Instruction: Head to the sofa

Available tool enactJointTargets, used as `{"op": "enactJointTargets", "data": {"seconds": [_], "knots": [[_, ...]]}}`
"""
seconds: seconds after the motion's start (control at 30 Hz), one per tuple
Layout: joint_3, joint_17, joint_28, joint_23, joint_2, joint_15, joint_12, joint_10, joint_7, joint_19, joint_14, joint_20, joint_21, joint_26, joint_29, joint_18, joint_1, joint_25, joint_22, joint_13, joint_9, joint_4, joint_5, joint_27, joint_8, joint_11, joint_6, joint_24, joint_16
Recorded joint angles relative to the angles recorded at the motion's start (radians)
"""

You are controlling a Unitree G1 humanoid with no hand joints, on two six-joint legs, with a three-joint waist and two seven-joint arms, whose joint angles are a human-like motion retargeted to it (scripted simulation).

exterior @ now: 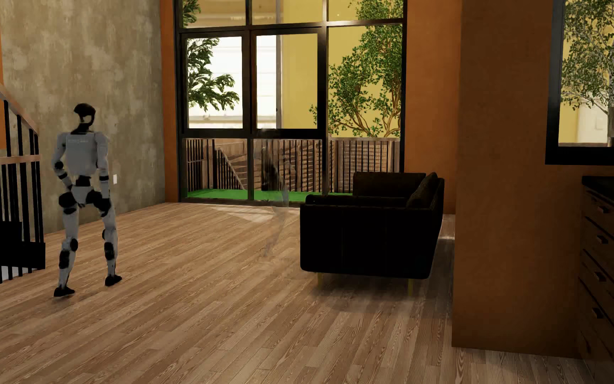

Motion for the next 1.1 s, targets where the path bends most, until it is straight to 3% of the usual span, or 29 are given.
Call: {"op": "enactJointTargets", "data": {"seconds": [0.1, 0.17, 0.23, 0.27, 0.33, 0.37, 0.4, 0.43, 0.5, 0.57, 0.6, 0.67, 0.77, 0.83, 0.87, 0.9, 0.97, 1.03, 1.1], "knots": [[-0.021, 0.010, 0.000, 0.085, -0.016, -0.125, -0.012, -0.007, 0.000, 0.000, -0.069, -0.016, 0.028, 0.000, 0.000, 0.000, 0.058, 0.000, 0.003, 0.026, -0.029, 0.000, -0.016, 0.000, 0.000, -0.088, -0.005, 0.000, 0.005], [-0.033, 0.008, 0.000, 0.139, -0.045, -0.018, 0.004, 0.000, 0.000, 0.000, -0.027, 0.011, 0.032, 0.000, 0.000, 0.000, 0.092, 0.000, 0.035, 0.031, -0.056, 0.019, -0.015, 0.000, 0.000, -0.054, 0.012, 0.000, -0.010], [-0.033, -0.004, 0.000, 0.195, -0.084, 0.159, 0.045, 0.019, 0.000, 0.000, 0.157, 0.057, 0.029, 0.000, 0.000, 0.000, 0.115, 0.000, 0.111, 0.019, -0.096, 0.052, 0.009, 0.000, 0.000, 0.008, 0.054, 0.000, -0.036], [-0.031, -0.016, 0.000, 0.210, -0.075, 0.186, 0.067, 0.047, 0.000, 0.000, 0.307, 0.059, 0.026, 0.000, 0.000, 0.000, 0.125, 0.000, 0.159, 0.006, -0.109, 0.073, 0.036, 0.000, 0.000, 0.037, 0.078, 0.000, -0.042], [-0.023, -0.039, 0.000, 0.190, 0.006, 0.147, 0.100, 0.200, 0.000, 0.000, 0.672, -0.014, 0.009, 0.000, 0.000, 0.000, 0.069, 0.000, 0.207, -0.024, -0.123, 0.106, 0.088, 0.000, 0.000, 0.038, 0.103, 0.000, -0.020], [-0.012, -0.047, 0.000, 0.159, 0.057, 0.107, 0.107, 0.324, 0.000, 0.000, 0.810, -0.058, -0.011, 0.000, 0.000, 0.000, -0.002, 0.000, 0.210, -0.043, -0.121, 0.116, 0.105, 0.000, 0.000, 0.028, 0.106, 0.000, -0.002], [0.011, -0.057, 0.000, 0.121, 0.106, 0.065, 0.110, 0.460, 0.000, 0.000, 0.875, -0.080, -0.029, 0.000, 0.000, 0.000, -0.085, 0.000, 0.213, -0.067, -0.111, 0.127, 0.124, 0.000, 0.000, 0.020, 0.113, 0.000, 0.012], [0.046, -0.068, 0.000, 0.084, 0.159, 0.023, 0.113, 0.595, 0.000, 0.000, 0.857, -0.074, -0.039, 0.000, 0.000, 0.000, -0.169, 0.000, 0.227, -0.096, -0.098, 0.135, 0.145, 0.000, 0.000, 0.009, 0.121, 0.000, 0.015], [0.140, -0.092, 0.000, 0.023, 0.277, -0.058, 0.131, 0.786, 0.000, 0.000, 0.659, 0.006, -0.045, 0.000, 0.000, 0.000, -0.326, 0.000, 0.283, -0.167, -0.074, 0.131, 0.182, 0.000, 0.000, -0.028, 0.121, 0.000, 0.005], [0.235, -0.096, 0.000, -0.008, 0.403, -0.136, 0.164, 0.769, 0.000, 0.000, 0.506, 0.086, -0.073, 0.000, 0.000, 0.000, -0.445, 0.000, 0.335, -0.248, -0.058, 0.104, 0.192, 0.000, 0.000, -0.069, 0.102, 0.000, -0.002], [0.275, -0.090, 0.000, -0.022, 0.463, -0.172, 0.180, 0.679, 0.000, 0.000, 0.493, 0.096, -0.097, 0.000, 0.000, 0.000, -0.490, 0.000, 0.348, -0.287, -0.052, 0.086, 0.184, 0.000, 0.000, -0.089, 0.087, 0.000, 0.002], [0.334, -0.075, 0.000, -0.076, 0.562, -0.233, 0.208, 0.411, 0.000, 0.000, 0.562, 0.073, -0.136, 0.000, 0.000, 0.000, -0.554, 0.000, 0.347, -0.349, -0.044, 0.058, 0.157, 0.000, 0.000, -0.124, 0.059, 0.000, 0.018], [0.374, -0.069, 0.000, -0.228, 0.696, -0.332, 0.242, 0.028, 0.000, 0.000, 0.697, 0.048, -0.171, 0.000, 0.000, 0.000, -0.590, 0.000, 0.333, -0.363, -0.054, 0.066, 0.122, 0.000, 0.000, -0.168, 0.049, 0.000, 0.025], [0.396, -0.063, 0.000, -0.313, 0.767, -0.381, 0.257, -0.080, 0.000, 0.000, 0.751, 0.069, -0.182, 0.000, 0.000, 0.000, -0.590, 0.000, 0.336, -0.329, -0.061, 0.084, 0.099, 0.000, 0.000, -0.169, 0.050, 0.000, 0.022], [0.405, -0.056, 0.000, -0.328, 0.787, -0.386, 0.261, -0.075, 0.000, 0.000, 0.721, 0.091, -0.177, 0.000, 0.000, 0.000, -0.594, 0.000, 0.337, -0.309, -0.063, 0.083, 0.088, 0.000, 0.000, -0.161, 0.045, 0.000, 0.019], [0.410, -0.047, 0.000, -0.319, 0.800, -0.378, 0.262, -0.046, 0.000, 0.000, 0.716, 0.108, -0.161, 0.000, 0.000, 0.000, -0.602, 0.000, 0.339, -0.286, -0.067, 0.073, 0.073, 0.000, 0.000, -0.143, 0.034, 0.000, 0.019], [0.394, -0.021, 0.000, -0.212, 0.815, -0.317, 0.246, 0.043, 0.000, 0.000, 0.805, 0.091, -0.101, 0.000, 0.000, 0.000, -0.626, 0.000, 0.358, -0.240, -0.087, 0.028, 0.035, 0.000, 0.000, -0.088, -0.005, 0.000, 0.023], [0.366, 0.009, 0.000, 0.004, 0.800, -0.157, 0.203, 0.114, 0.000, 0.000, 0.762, 0.032, -0.014, 0.000, 0.000, 0.000, -0.583, 0.000, 0.377, -0.201, -0.090, -0.006, -0.004, 0.000, 0.000, 0.039, -0.046, 0.000, 0.030], [0.344, 0.004, 0.000, 0.170, 0.658, 0.073, 0.145, 0.125, 0.000, 0.000, 0.661, 0.013, 0.148, 0.000, 0.000, 0.000, -0.488, 0.000, 0.349, -0.175, -0.078, -0.011, -0.049, 0.000, 0.000, 0.296, -0.069, 0.000, 0.037]]}}
